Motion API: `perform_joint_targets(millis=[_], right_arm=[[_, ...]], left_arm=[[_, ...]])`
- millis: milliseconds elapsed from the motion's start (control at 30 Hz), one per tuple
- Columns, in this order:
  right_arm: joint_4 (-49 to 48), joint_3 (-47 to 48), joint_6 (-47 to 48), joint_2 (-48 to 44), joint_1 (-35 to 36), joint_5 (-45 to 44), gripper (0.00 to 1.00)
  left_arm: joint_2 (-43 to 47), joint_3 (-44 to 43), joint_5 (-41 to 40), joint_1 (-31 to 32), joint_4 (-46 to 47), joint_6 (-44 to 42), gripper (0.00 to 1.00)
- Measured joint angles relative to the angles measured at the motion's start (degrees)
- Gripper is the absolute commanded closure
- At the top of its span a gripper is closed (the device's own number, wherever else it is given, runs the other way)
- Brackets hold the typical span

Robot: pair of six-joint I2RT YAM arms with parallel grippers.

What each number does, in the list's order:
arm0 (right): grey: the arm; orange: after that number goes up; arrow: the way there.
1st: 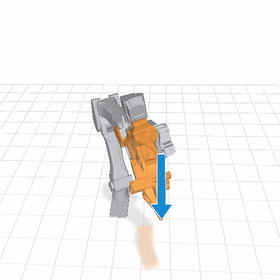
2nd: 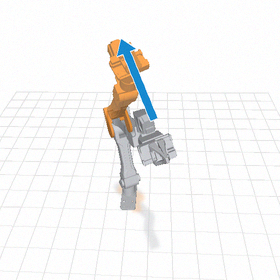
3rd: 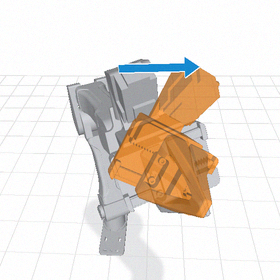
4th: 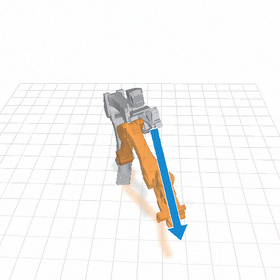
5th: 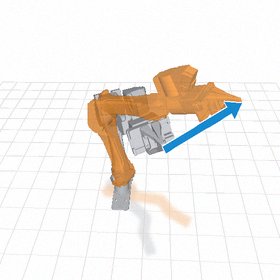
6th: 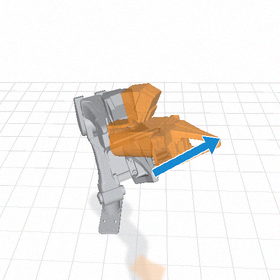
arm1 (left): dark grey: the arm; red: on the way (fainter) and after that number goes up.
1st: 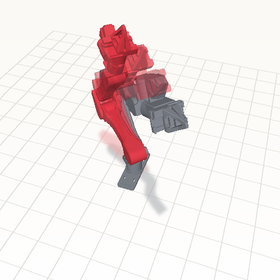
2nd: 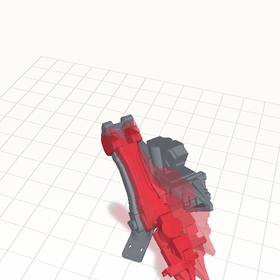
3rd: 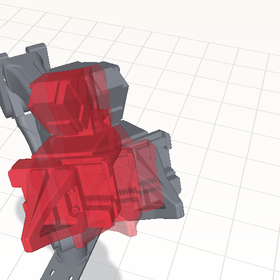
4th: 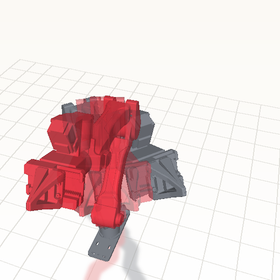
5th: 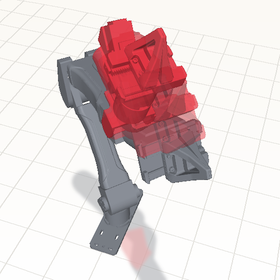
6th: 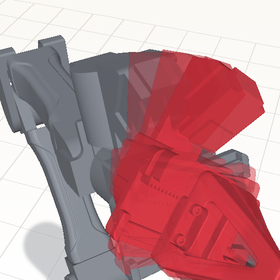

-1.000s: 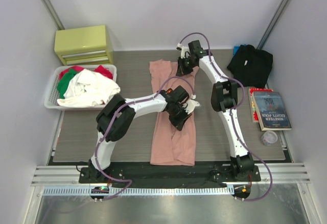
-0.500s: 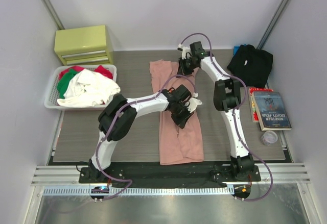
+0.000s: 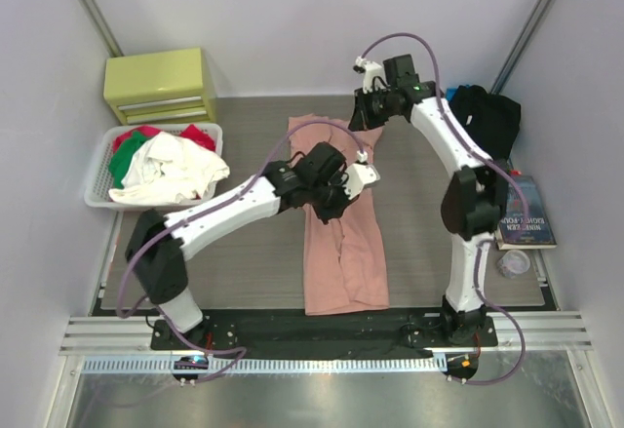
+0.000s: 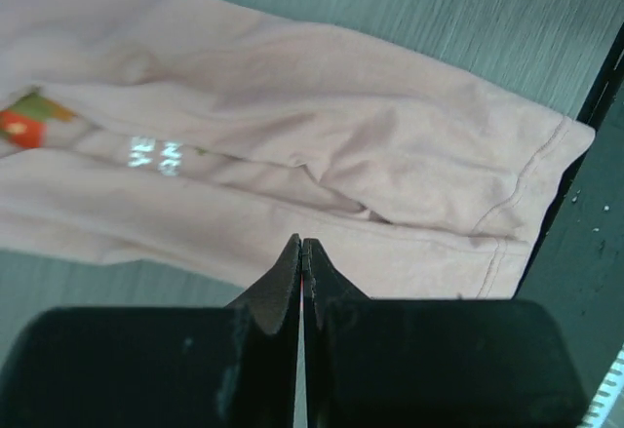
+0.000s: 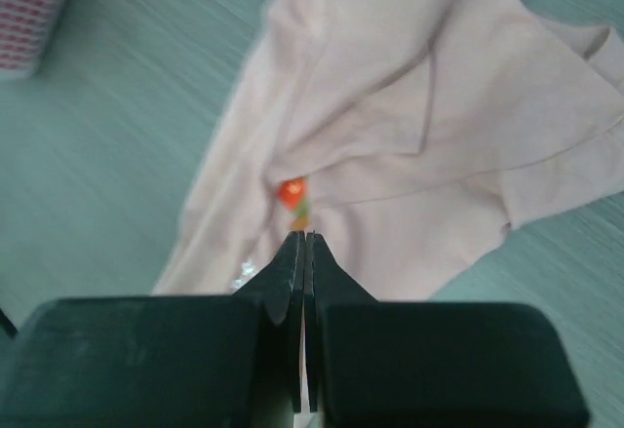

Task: Fold and stack the t-shirts
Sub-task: Rotate the tshirt 90 degrees, then grab the bottom of the folded rectangular tshirt with right arm

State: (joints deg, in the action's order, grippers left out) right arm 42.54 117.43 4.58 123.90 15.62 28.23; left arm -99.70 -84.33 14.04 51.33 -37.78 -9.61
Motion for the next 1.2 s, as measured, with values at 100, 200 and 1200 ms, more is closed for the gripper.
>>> perform_joint_targets(millis=[100,200,1200], right_arm=[[-0.83,-10.58,0.13,-13.97,1.14,0.31,0.99],[-1.88,-24.63,0.72,-28.81,2.64,0.37,0.89],[-2.43,-37.9,7.32,-15.02,18.53,-6.43,0.57]], left_arm=[[8.24,3.72,-4.17,-0.83,0.98,-1.92,1.0],[16.44,8.61,-8.13,-7.02,3.08,-3.45,1.0],[59.23,39.08,-29.27,-46.66,12.28,-5.53,0.49]])
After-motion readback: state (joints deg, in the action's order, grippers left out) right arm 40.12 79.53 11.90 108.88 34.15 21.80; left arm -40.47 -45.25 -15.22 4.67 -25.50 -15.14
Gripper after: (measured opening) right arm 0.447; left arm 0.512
